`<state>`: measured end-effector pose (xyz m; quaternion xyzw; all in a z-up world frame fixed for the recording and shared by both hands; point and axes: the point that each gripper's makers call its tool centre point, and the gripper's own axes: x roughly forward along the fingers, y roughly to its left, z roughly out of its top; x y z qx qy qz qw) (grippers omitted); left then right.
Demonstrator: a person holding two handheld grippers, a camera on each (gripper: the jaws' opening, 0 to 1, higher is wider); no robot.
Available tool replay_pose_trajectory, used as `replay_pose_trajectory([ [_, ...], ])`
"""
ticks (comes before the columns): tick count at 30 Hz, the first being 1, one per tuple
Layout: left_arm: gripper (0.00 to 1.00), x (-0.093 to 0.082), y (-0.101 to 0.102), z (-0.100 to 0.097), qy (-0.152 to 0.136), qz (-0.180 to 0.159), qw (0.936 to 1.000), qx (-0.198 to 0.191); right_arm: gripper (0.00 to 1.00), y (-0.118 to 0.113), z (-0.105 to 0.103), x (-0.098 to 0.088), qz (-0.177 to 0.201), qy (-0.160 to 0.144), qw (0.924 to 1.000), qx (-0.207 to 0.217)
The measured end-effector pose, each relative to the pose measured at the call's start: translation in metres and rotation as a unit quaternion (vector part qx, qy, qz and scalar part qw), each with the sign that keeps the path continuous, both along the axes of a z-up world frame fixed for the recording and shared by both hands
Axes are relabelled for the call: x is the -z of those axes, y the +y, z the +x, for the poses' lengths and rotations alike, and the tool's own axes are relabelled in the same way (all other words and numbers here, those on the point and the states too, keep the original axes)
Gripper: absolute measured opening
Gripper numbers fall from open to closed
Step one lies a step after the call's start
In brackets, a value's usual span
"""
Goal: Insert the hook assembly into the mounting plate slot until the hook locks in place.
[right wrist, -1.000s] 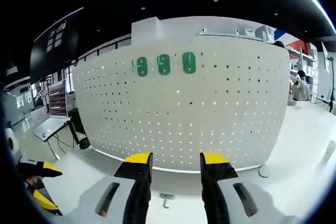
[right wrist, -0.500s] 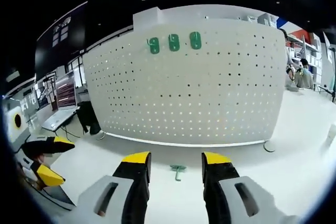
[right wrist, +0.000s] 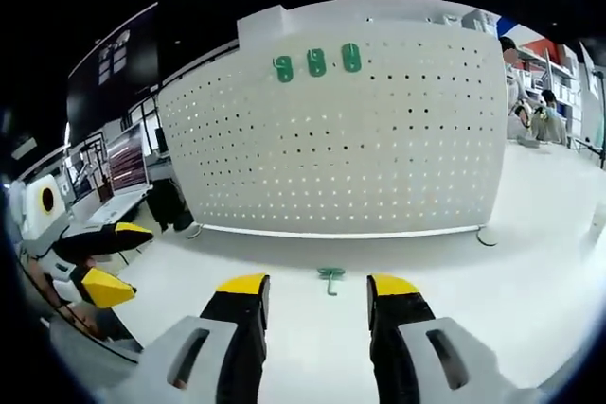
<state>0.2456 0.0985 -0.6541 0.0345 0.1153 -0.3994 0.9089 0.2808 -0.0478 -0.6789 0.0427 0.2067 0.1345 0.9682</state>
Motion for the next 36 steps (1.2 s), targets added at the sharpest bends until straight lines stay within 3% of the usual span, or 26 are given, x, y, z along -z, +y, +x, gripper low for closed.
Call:
replay_pose_trajectory([
  [14,0.53,-0.001,-0.003,-0.004,-0.002,0.008,0.9999,0.010,0.41,0.011,-0.014,0.005,0.001,0.011,0.9998,-0.016],
  [24,0.53,-0.003,-0.002,0.005,-0.007,0.014,0.9998,0.011,0.42,0.012,-0.021,0.003,0.008,0.015,0.9997,-0.018],
  [27,0.53,0.001,-0.002,0.007,-0.004,0.018,0.9998,0.012,0.42,0.011,-0.023,0.002,-0.003,0.010,0.9998,-0.018],
  [36,0.53,0.011,-0.005,0.010,0.004,0.030,0.9993,0.022,0.42,0.004,-0.030,0.002,0.012,0.015,0.9998,-0.006],
])
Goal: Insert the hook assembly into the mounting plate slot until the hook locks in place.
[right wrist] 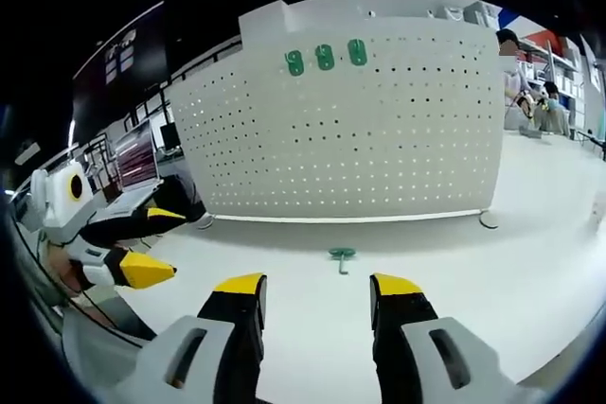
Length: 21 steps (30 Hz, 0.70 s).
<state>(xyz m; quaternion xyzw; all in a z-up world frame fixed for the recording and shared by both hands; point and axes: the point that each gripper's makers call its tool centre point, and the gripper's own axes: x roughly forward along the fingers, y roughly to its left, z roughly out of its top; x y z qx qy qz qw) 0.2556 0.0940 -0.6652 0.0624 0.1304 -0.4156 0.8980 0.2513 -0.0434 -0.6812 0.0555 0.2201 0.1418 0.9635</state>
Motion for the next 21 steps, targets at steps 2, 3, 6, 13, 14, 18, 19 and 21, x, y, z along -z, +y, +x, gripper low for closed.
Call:
replay_pose_trajectory([
  [2,0.53,0.001,-0.001,0.001,0.000,0.002,1.0000,0.002,0.42,-0.001,-0.001,0.001,0.003,0.001,1.0000,0.004],
  [3,0.53,0.002,-0.002,0.003,0.001,0.005,1.0000,0.004,0.42,-0.002,-0.002,0.001,0.003,0.002,1.0000,0.005],
  [6,0.53,0.006,-0.003,0.008,0.002,0.015,0.9998,0.011,0.42,-0.004,-0.004,0.000,0.008,0.002,0.9999,0.010],
  [13,0.50,0.019,-0.005,0.027,-0.005,0.067,0.9973,0.029,0.42,-0.007,-0.009,-0.001,0.014,0.003,0.9997,0.020],
  [14,0.51,0.019,-0.007,0.031,-0.007,0.068,0.9971,0.033,0.42,-0.007,-0.010,-0.001,0.014,0.003,0.9997,0.021],
  [18,0.50,0.023,-0.013,0.044,-0.024,0.104,0.9927,0.056,0.42,-0.007,-0.013,-0.004,0.020,0.002,0.9995,0.026],
  [19,0.49,0.025,-0.016,0.046,-0.029,0.111,0.9912,0.067,0.42,-0.008,-0.014,-0.004,0.020,0.001,0.9994,0.028],
  [21,0.48,0.033,-0.024,0.047,-0.026,0.130,0.9865,0.096,0.42,-0.008,-0.014,-0.003,0.021,0.002,0.9994,0.029],
])
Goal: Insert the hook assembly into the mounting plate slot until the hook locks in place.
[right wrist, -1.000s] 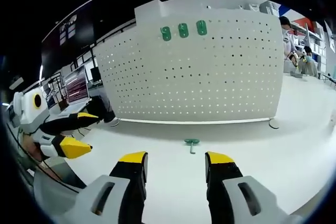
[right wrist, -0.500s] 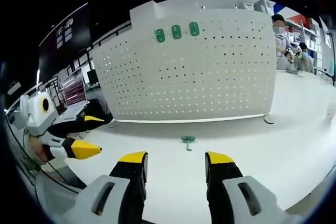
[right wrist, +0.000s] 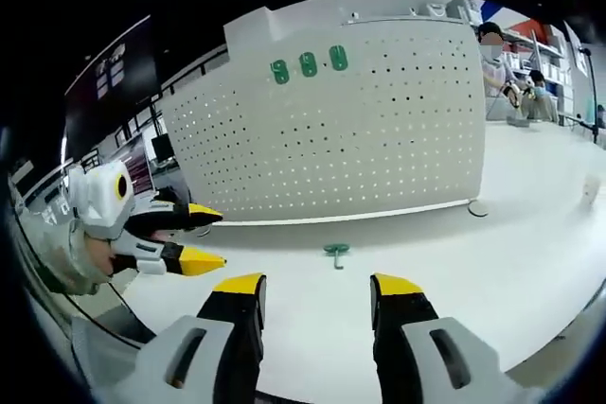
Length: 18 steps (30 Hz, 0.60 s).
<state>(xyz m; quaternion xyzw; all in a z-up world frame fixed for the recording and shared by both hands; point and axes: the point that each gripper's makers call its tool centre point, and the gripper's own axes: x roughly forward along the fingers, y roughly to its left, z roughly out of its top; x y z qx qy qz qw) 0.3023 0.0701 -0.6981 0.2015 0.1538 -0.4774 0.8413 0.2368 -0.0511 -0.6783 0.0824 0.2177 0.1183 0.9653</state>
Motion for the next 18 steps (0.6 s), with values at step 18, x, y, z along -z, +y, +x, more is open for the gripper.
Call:
replay_pose_trajectory([
  [18,0.26,0.045,-0.032,0.046,-0.040,0.127,0.9843,0.115,0.42,0.000,-0.004,0.003,0.005,0.006,0.9999,0.010],
])
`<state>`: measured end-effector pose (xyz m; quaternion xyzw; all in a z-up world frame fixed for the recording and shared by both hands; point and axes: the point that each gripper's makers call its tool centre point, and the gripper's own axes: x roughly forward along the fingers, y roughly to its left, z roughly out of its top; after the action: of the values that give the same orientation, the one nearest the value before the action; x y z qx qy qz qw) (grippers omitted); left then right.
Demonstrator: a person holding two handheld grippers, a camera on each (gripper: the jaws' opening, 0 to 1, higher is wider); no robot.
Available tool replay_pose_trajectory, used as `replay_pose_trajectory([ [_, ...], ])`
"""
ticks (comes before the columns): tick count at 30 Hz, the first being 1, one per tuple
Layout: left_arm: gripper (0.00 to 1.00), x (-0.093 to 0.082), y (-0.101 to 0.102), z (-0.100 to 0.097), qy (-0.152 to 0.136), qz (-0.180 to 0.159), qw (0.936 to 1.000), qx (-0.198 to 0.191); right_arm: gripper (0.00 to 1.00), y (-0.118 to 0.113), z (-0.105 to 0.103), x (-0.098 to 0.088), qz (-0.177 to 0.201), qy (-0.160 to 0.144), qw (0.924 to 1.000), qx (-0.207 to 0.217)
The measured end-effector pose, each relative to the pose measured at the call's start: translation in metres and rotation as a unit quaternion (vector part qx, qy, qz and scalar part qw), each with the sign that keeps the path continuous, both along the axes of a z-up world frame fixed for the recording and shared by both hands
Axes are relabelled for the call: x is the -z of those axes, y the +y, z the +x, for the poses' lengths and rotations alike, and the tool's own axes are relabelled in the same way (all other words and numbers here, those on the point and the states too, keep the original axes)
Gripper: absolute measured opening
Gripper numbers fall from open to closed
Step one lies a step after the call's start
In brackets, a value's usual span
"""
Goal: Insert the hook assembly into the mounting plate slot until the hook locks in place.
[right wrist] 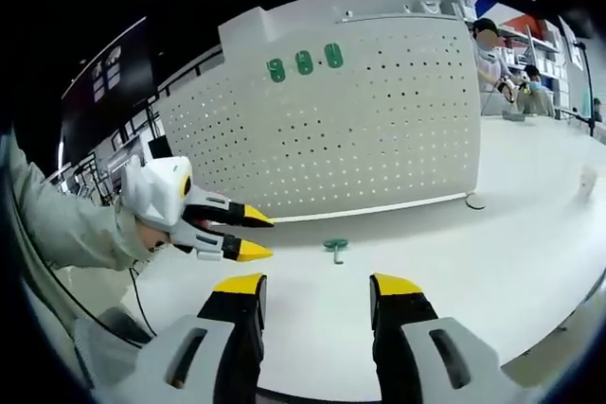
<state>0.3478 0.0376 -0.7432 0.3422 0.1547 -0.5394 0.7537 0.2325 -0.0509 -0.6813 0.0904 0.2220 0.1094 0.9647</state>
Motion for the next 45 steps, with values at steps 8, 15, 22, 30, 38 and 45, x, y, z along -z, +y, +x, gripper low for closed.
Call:
replay_pose_trajectory([
  [8,0.23,0.012,-0.010,0.016,-0.004,0.023,0.9995,0.023,0.42,-0.001,-0.001,-0.001,0.005,0.001,1.0000,0.004],
  [15,0.21,0.024,-0.023,0.033,-0.003,0.038,0.9987,0.035,0.42,-0.001,0.002,-0.004,0.006,0.001,1.0000,0.003],
  [22,0.21,0.036,-0.036,0.044,0.003,0.049,0.9978,0.045,0.42,-0.004,0.004,-0.009,0.002,-0.003,1.0000,0.004],
  [30,0.20,0.053,-0.048,0.055,0.020,0.061,0.9966,0.052,0.42,-0.007,0.005,-0.009,0.007,-0.001,0.9999,0.010],
  [38,0.19,0.063,-0.056,0.058,0.029,0.070,0.9953,0.061,0.42,-0.011,0.007,-0.007,0.017,0.000,0.9997,0.020],
  [45,0.16,0.071,-0.060,0.060,0.037,0.076,0.9942,0.067,0.42,-0.014,0.007,-0.005,0.022,0.002,0.9994,0.026],
])
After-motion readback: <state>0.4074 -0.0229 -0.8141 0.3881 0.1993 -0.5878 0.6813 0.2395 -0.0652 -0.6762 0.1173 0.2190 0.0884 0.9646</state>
